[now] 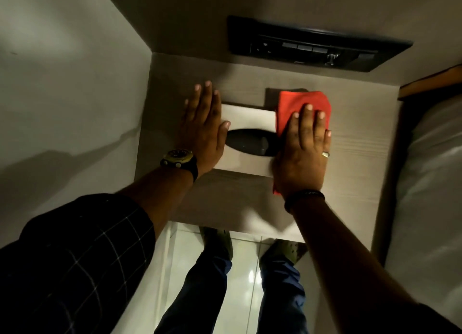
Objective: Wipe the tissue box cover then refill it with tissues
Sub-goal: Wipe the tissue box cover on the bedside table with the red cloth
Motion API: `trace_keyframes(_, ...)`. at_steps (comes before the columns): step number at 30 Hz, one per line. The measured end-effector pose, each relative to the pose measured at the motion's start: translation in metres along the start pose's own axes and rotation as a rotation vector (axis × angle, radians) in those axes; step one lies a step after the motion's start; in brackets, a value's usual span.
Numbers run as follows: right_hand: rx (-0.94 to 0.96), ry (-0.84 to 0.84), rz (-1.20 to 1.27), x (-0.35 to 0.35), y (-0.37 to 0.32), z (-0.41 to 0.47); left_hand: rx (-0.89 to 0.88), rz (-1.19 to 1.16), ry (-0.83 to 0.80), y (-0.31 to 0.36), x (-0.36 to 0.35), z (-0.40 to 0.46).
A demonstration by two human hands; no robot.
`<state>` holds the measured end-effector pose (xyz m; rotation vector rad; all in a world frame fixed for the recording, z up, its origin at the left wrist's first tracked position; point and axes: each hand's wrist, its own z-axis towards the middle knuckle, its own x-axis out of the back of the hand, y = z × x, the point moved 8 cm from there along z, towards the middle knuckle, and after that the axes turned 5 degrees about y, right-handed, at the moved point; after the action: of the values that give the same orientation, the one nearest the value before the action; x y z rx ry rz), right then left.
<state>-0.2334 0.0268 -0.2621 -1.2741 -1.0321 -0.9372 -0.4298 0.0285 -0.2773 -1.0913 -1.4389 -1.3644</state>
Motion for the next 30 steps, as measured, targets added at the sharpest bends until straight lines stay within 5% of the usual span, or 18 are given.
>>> trace_keyframes(8,-0.237,0.131,0.038,0.002,-0.003,-0.021,-0.019,-0.032,0.007,0.0,0.0,0.0)
trace_keyframes(14,0.117,0.09,0.178,-0.013,-0.075,-0.044,-0.036,-0.052,-0.005,-0.002,0.0,0.001)
trace_keyframes(17,0.226,0.067,0.161,-0.014,-0.057,-0.047,-0.025,-0.056,-0.009,-0.001,0.002,0.001)
trace_keyframes(21,0.132,0.111,0.047,0.003,-0.002,-0.042,-0.008,-0.061,0.001,-0.001,0.002,0.001)
trace_keyframes(30,-0.066,0.15,0.071,0.008,0.001,-0.005,0.059,-0.036,0.031,-0.005,0.001,0.001)
